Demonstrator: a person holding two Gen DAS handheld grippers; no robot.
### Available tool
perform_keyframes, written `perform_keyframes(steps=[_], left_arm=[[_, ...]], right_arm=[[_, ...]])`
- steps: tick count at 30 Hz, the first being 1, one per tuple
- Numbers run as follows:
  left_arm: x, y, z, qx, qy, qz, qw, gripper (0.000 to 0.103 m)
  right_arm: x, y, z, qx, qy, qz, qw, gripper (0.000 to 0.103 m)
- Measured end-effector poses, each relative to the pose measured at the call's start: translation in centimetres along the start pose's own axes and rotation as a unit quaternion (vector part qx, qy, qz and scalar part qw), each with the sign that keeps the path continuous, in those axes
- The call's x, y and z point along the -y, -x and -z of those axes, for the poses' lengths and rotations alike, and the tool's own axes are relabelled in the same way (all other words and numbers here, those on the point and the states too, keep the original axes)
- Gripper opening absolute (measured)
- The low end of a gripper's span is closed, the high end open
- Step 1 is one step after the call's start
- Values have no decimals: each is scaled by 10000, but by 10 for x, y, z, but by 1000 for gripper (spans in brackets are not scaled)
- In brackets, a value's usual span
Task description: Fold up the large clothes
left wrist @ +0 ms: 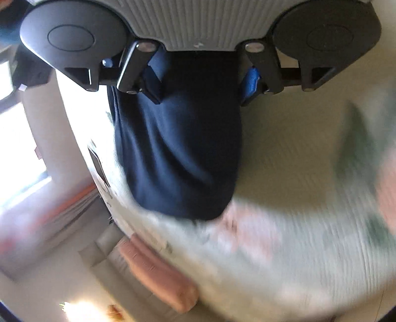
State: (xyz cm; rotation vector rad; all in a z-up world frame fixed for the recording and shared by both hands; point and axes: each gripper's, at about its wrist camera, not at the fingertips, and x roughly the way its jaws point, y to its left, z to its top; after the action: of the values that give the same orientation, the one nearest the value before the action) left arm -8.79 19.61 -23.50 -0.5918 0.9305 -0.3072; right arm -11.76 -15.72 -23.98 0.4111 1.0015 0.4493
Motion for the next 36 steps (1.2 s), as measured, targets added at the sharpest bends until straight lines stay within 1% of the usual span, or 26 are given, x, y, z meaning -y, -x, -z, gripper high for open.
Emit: perform_keyframes(steps=[2, 4, 6, 8, 9, 10, 11, 12, 13, 14, 15, 16, 17, 18, 19, 21, 23, 24, 26, 27, 28, 29, 30, 31, 32, 36], left_arm=[[9, 28, -8, 206, -331, -167, 9991, 55], [25, 40, -11, 408, -572, 88, 9975, 49], [43, 39, 3, 408, -788, 606, 9942, 38], [52, 15, 21, -65, -1140, 1277, 9852, 28], [51, 0, 37, -455, -1261, 1700, 9763, 28], [46, -12, 57, -807, -1342, 1955, 9681, 23], [42, -15, 75, -861, -1579, 1905, 9651, 10], [38, -11, 85, -724, -1835, 1798, 9637, 3], [33, -4, 89, -628, -1951, 1831, 9615, 3], [26, 4, 89, -561, -1841, 1912, 9625, 3], [21, 7, 87, -522, -1754, 1928, 9640, 3], [19, 14, 87, -458, -1764, 1874, 9652, 3], [18, 18, 88, -420, -1864, 1772, 9655, 3], [23, 22, 88, -381, -1996, 1650, 9651, 3], [32, 21, 84, -326, -2095, 1619, 9638, 3], [44, 19, 82, -239, -2226, 1639, 9607, 8], [51, 13, 86, -274, -2388, 1430, 9601, 8], [52, 5, 89, -328, -2448, 1333, 9598, 7], [51, 4, 96, -237, -2452, 1237, 9612, 7], [51, 6, 97, -161, -2387, 1209, 9634, 7], [47, 9, 94, -128, -2319, 1238, 9647, 7], [45, 12, 97, -90, -2285, 1235, 9656, 7], [45, 15, 102, -38, -2331, 1183, 9652, 7], [42, 16, 107, 37, -2409, 1125, 9640, 7], [41, 19, 114, 108, -2467, 1073, 9631, 7], [50, 48, 129, 385, -2515, 972, 9622, 10]], right_arm=[[-14, 25, -12, 62, 223, 104, 9997, 86], [-42, 36, -30, 311, 893, 19, 9955, 101], [-71, 32, -41, 745, 1641, -165, 9835, 101], [-90, 6, -42, 773, 2149, -79, 9735, 96], [-94, -17, -39, 575, 2586, 126, 9642, 84], [-93, -44, -39, 461, 3062, 471, 9497, 74], [-79, -66, -30, 488, 3594, 906, 9275, 74], [-54, -77, -27, 514, 3828, 740, 9194, 74], [-28, -75, -30, 560, 3635, 315, 9294, 71], [-10, -65, -41, 559, 3320, 226, 9414, 60], [-6, -58, -48, 624, 3295, 423, 9411, 47], [-5, -46, -54, 831, 3291, 575, 9389, 41], [-4, -35, -60, 1152, 3109, 945, 9387, 41], [-3, -27, -70, 1321, 2842, 946, 9449, 42], [-6, -20, -76, 1492, 2647, 694, 9502, 42], [-36, -22, -77, 1686, 2706, 324, 9472, 42], [-75, -45, -70, 1520, 2971, -59, 9427, 40], [-91, -72, -71, 1238, 3125, -147, 9417, 29], [-97, -134, -73, 767, 3245, 542, 9412, 32], [-83, -153, -82, 721, 2932, 813, 9499, 63], [-68, -159, -96, 777, 2426, 910, 9627, 67], [-49, -155, -108, 914, 1731, 1195, 9733, 61], [-30, -151, -113, 973, 1118, 1727, 9738, 62], [-10, -134, -106, 1022, 684, 1824, 9755, 62], [0, -120, -98, 1103, 468, 1650, 9790, 62], [-27, -40, -49, 1700, 769, 1293, 9739, 63]])
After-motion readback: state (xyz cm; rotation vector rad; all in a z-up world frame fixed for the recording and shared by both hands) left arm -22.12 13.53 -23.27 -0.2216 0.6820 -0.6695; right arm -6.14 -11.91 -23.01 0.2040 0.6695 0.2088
